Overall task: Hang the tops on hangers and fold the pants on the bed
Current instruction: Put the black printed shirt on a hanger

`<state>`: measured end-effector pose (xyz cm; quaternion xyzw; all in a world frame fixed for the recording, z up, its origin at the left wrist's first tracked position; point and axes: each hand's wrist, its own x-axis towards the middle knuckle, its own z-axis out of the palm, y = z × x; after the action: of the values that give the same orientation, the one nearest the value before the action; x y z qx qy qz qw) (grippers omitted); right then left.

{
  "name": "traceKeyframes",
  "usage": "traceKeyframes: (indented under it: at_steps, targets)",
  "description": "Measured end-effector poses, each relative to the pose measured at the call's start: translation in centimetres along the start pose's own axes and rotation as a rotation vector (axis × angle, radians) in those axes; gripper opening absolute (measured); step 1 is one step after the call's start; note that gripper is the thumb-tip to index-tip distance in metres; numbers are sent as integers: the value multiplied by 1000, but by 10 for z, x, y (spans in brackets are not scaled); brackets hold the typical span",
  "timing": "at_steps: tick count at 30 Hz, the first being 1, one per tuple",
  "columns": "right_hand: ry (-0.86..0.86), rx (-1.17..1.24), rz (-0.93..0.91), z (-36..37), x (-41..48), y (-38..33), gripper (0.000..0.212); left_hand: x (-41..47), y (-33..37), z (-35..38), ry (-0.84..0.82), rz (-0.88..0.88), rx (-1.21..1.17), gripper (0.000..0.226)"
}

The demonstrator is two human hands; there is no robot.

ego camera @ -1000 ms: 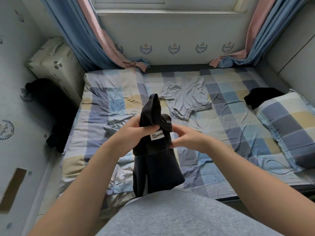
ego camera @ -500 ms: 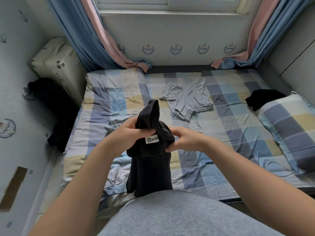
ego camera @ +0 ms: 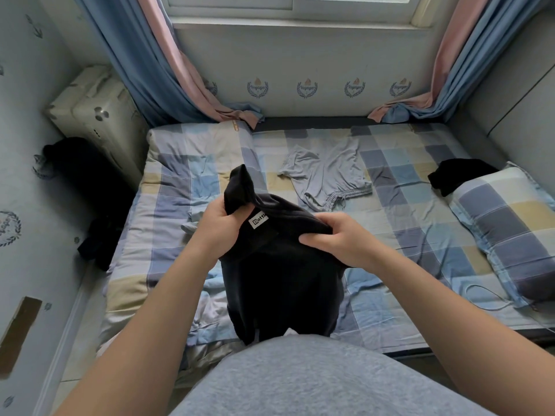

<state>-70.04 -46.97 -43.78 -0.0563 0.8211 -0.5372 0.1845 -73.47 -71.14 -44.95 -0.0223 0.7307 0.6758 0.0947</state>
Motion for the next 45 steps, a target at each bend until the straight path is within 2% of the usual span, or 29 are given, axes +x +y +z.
traceKeyframes:
  at_steps: [1,4,6,8,10,13,15,17,19,23,25,28,30,32,34,37,42,45]
  targets:
    - [42,26,-1,-1,0,-2,16,2,-1,3,54,-17,10,8]
    - [174,155,39,-2,1,-7,31,7,-4,7,158,-88,144,51]
    - [261,290,104,-2,3,-12,35,5,-3,8,153,-73,239,58]
    - [318,394,161,-1,6,-16,33,1,-2,11,48,-15,269,38]
    - [339,469,200,-2,8,-23,25,-5,-2,17,-126,16,313,27]
    - [362,548,204,-2,7,-36,18,-17,-4,35,-340,-12,364,42]
    - [387,542,173,-1,5,-46,16,-25,-6,47,-378,-44,351,57]
    - [402,524,133,0,1,-56,17,-29,-9,58,-360,-62,337,64]
    - [409,569,89,1,-3,-68,17,-29,-12,65,-309,-47,344,61]
    - [448,659,10,-2,-13,-84,16,-27,-22,67,-112,42,339,28]
    - [462,726,-12,-5,-17,-87,14,-24,-25,66,-11,60,338,20]
    - [485,860,-5,-9,-25,-90,13,-23,-28,64,224,127,416,33]
    - [507,926,1,-10,-30,-91,14,-27,-28,62,327,281,420,48]
    - [530,962,-4,-10,-35,-92,15,-32,-30,63,298,446,369,51]
    - [545,997,-11,-10,-40,-92,15,-34,-35,67,241,478,417,50]
    - [592,1046,-4,-10,-47,-89,13,-26,-47,73,236,390,494,40]
    - [824,1157,73,-19,-69,-63,10,-12,-60,65,240,303,334,21]
    - [1000,1259,164,-28,-92,-33,12,-5,-56,71,103,258,260,24]
